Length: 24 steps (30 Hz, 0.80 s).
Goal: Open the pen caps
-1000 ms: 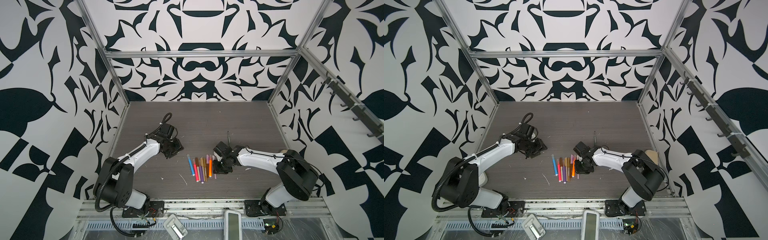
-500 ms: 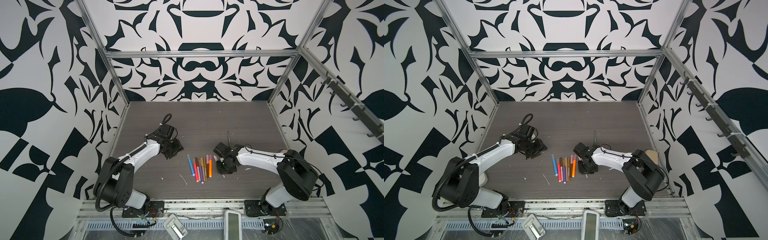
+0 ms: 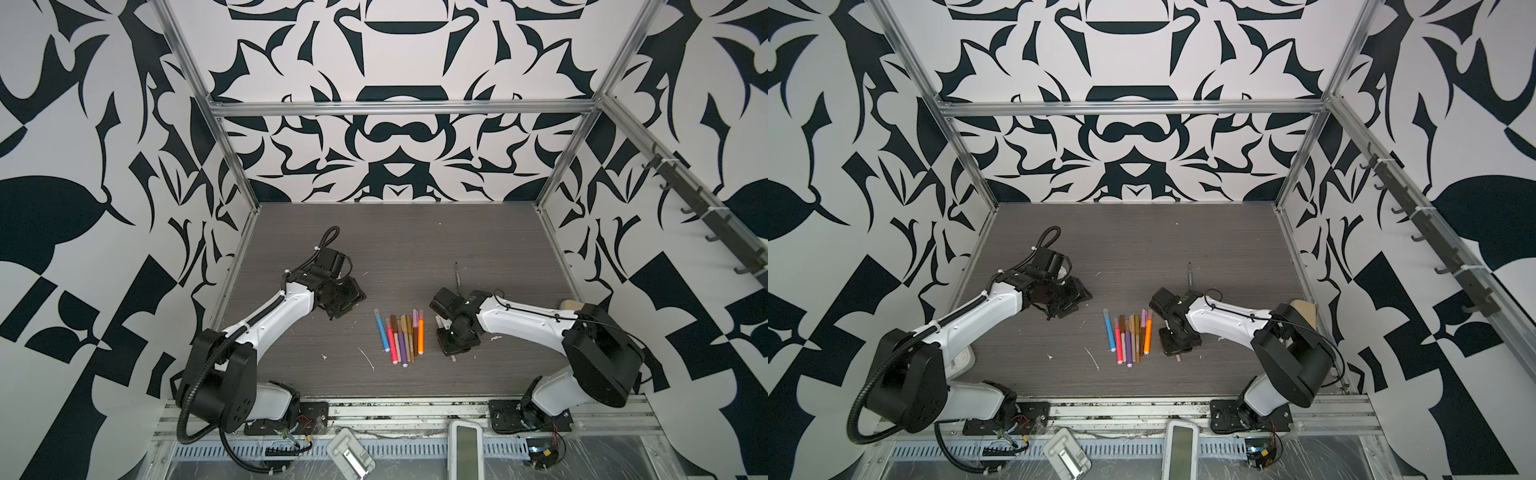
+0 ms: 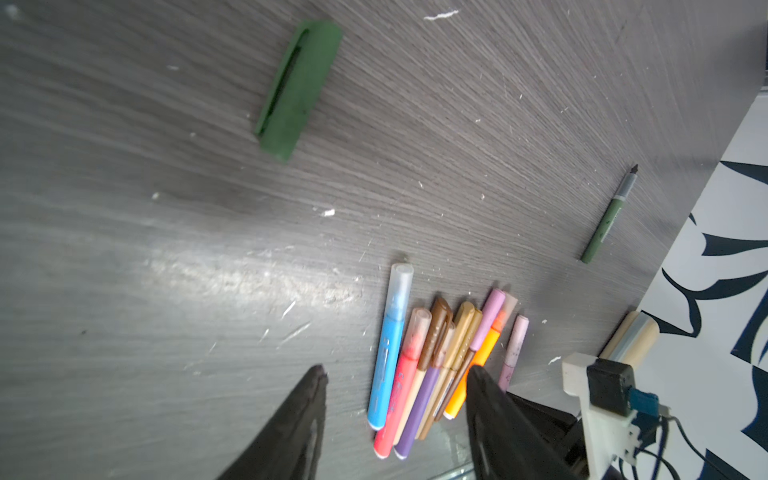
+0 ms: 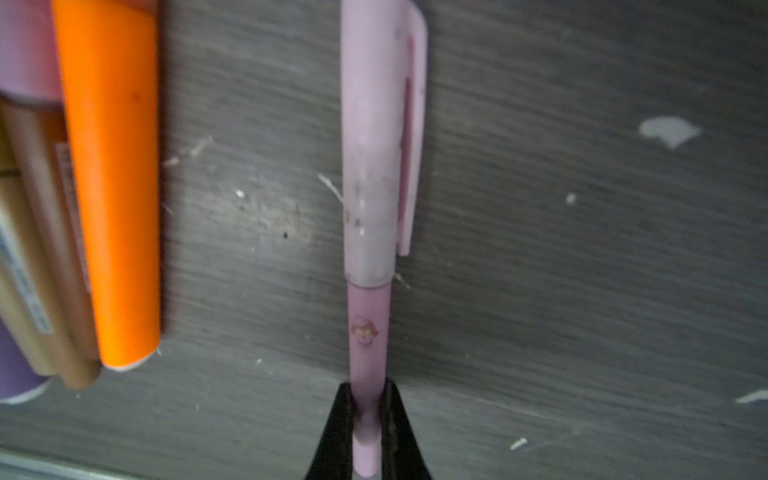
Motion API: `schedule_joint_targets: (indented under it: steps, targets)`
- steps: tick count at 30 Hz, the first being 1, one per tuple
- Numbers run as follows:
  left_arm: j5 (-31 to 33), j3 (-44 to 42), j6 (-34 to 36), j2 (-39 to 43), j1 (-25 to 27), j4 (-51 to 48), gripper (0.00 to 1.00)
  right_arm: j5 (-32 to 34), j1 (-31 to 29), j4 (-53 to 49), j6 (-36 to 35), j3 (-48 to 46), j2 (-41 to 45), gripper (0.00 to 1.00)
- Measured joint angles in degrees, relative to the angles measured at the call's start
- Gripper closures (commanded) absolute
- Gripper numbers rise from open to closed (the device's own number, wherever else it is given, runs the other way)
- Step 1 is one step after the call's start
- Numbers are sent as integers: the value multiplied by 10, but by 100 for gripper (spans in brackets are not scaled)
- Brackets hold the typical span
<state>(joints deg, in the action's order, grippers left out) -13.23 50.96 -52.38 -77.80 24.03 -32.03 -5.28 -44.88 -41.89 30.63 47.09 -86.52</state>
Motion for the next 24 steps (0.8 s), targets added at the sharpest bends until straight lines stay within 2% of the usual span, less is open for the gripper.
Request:
schedule_joint_targets:
  steps: [9,11,13,18,24]
  targets:
    - [-13,11,26,23,0,-83,43,-7,-1,-23,-33,7,12,100]
    - [-14,22,32,17,0,-87,46,-7,-1,-31,-43,13,12,100]
    - [-22,42,38,-2,0,-83,49,-6,-1,-44,-54,31,6,100]
    - [-42,77,44,-70,12,-39,47,-3,-1,-49,-69,96,4,100]
    - [-55,99,41,-130,58,10,45,-14,-1,-48,-71,133,1,100]
